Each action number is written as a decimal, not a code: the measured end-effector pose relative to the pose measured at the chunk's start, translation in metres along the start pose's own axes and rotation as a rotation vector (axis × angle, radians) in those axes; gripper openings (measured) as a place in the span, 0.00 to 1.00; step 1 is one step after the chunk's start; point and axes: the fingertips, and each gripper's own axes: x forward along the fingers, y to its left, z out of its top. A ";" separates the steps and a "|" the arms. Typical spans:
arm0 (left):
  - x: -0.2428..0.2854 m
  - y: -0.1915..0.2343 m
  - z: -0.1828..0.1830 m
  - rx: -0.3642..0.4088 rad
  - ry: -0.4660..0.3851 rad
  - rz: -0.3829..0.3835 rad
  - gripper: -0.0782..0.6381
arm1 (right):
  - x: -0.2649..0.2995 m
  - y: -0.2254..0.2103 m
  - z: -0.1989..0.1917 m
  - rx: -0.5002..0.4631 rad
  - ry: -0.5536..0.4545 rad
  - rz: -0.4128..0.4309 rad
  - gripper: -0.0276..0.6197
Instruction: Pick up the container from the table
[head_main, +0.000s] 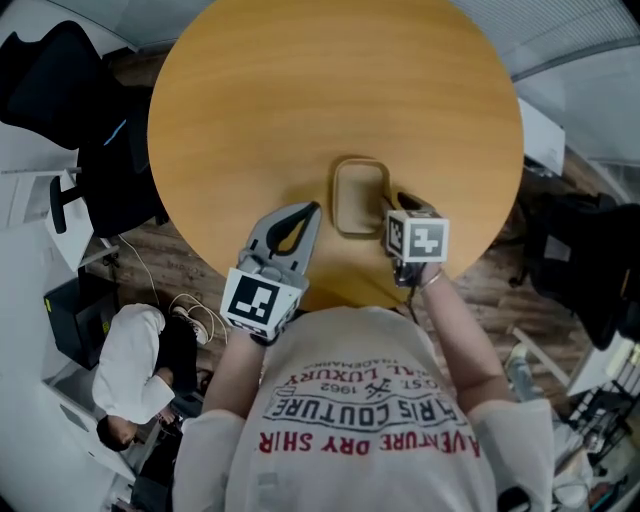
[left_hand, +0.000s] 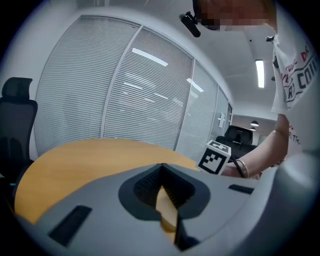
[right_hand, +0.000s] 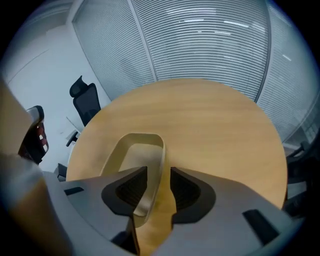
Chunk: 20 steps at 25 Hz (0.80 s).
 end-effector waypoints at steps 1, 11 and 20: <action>0.002 0.001 -0.003 -0.004 0.008 0.002 0.11 | 0.004 0.000 -0.001 0.009 0.017 -0.003 0.23; 0.018 0.003 -0.016 -0.024 0.054 0.000 0.11 | 0.032 -0.010 -0.011 0.073 0.102 -0.063 0.23; 0.024 0.004 -0.024 -0.020 0.075 0.002 0.11 | 0.036 -0.002 -0.004 0.079 0.136 -0.039 0.10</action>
